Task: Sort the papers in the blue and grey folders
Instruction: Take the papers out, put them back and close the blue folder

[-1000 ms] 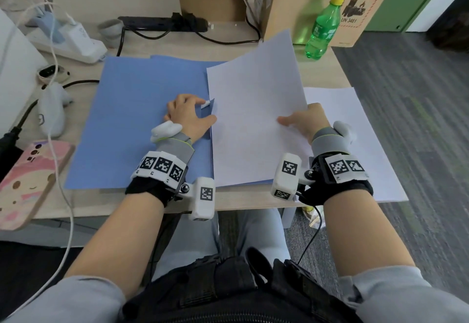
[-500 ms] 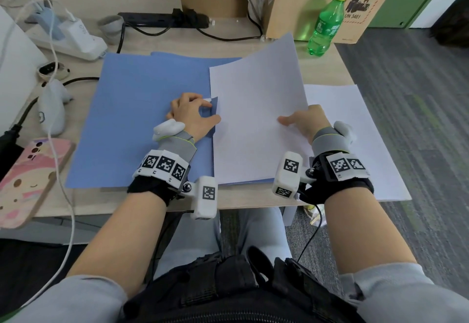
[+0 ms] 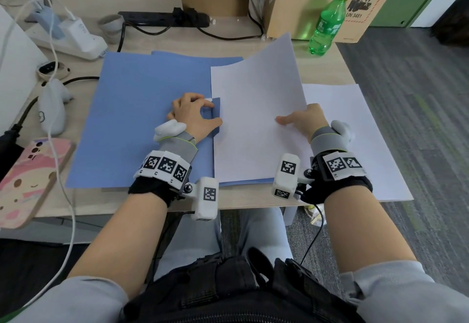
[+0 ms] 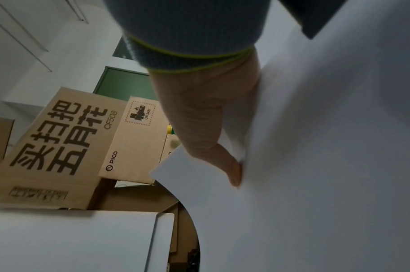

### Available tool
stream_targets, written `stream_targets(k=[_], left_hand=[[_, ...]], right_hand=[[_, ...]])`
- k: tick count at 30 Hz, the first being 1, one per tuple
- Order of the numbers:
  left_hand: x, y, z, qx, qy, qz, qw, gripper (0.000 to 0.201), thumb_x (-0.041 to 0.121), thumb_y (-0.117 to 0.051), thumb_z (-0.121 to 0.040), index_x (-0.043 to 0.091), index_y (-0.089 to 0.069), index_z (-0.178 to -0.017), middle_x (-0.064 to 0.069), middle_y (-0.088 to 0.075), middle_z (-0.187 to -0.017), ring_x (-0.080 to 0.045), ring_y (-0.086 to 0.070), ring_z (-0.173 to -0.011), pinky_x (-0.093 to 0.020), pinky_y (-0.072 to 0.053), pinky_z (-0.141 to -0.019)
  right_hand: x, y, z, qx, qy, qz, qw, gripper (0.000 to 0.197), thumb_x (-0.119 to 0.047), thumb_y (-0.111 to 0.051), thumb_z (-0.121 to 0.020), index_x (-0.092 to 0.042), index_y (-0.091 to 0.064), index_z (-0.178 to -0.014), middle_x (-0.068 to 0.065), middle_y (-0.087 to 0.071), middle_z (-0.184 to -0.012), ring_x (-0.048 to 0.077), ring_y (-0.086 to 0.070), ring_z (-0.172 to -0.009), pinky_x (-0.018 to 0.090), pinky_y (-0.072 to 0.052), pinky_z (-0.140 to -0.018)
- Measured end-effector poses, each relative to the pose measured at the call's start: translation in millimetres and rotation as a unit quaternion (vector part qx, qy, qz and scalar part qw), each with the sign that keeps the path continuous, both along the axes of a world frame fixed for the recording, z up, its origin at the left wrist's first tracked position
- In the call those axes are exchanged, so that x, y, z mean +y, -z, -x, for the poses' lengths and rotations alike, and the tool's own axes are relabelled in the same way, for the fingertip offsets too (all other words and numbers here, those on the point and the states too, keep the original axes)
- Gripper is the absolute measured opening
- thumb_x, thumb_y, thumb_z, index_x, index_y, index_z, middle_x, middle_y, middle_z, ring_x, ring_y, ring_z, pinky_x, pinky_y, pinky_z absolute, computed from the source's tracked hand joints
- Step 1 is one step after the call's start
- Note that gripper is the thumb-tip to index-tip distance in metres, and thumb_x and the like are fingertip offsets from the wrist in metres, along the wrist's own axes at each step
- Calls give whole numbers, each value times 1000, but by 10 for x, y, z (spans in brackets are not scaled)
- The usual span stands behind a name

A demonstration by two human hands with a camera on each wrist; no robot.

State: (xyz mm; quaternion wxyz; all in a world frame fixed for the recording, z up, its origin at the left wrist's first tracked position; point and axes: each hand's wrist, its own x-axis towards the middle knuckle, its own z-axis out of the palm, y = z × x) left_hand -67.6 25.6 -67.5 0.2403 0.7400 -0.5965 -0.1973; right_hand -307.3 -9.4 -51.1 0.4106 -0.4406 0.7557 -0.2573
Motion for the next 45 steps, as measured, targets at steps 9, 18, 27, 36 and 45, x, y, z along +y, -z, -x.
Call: stream_targets(k=[9, 18, 27, 36, 45], left_hand=[[58, 8, 36, -55, 29, 5, 998, 39, 48, -72, -71, 34, -65, -108, 7, -41, -132, -22, -30, -130, -37, -26, -100], [99, -33, -12, -79, 68, -19, 994, 36, 43, -69, -77, 39, -64, -113, 9, -36, -140, -19, -25, -135, -36, -22, -104], [252, -59, -187, -29, 116, 2, 993, 26, 18, -59, -87, 20, -68, -112, -4, -41, -145, -26, -28, -137, -32, -23, -112], [694, -243, -920, -94, -156, 4, 983, 49, 20, -53, -85, 19, -45, -134, -9, -32, -147, -29, -22, -140, -47, -16, -114], [1033, -566, -1256, 27, -195, -6, 980, 48, 12, -49, -89, 9, -44, -136, -15, -49, -139, -34, -47, -127, -36, -35, -103]], right_hand=[[34, -11, 5, 140, -45, 6, 989, 93, -40, -85, -62, -12, -35, -135, 10, -51, -131, 31, -51, -119, 39, -44, -94], [103, -11, -320, 208, -246, 156, 934, 53, -14, -70, -77, -24, -56, -128, -1, -47, -140, 25, -33, -131, 38, -35, -105], [169, 152, -889, 224, -413, 148, 870, 37, -18, -51, -91, -24, -60, -126, -5, -45, -146, 24, -34, -137, 41, -24, -115], [246, 187, -1130, 279, -359, 93, 886, 35, -33, -49, -87, -32, -60, -121, -6, -47, -143, 27, -47, -126, 41, -36, -106], [332, 304, -1326, 344, -322, 48, 881, 58, -49, -47, -74, -24, -51, -125, -1, -43, -141, 31, -48, -122, 45, -34, -94]])
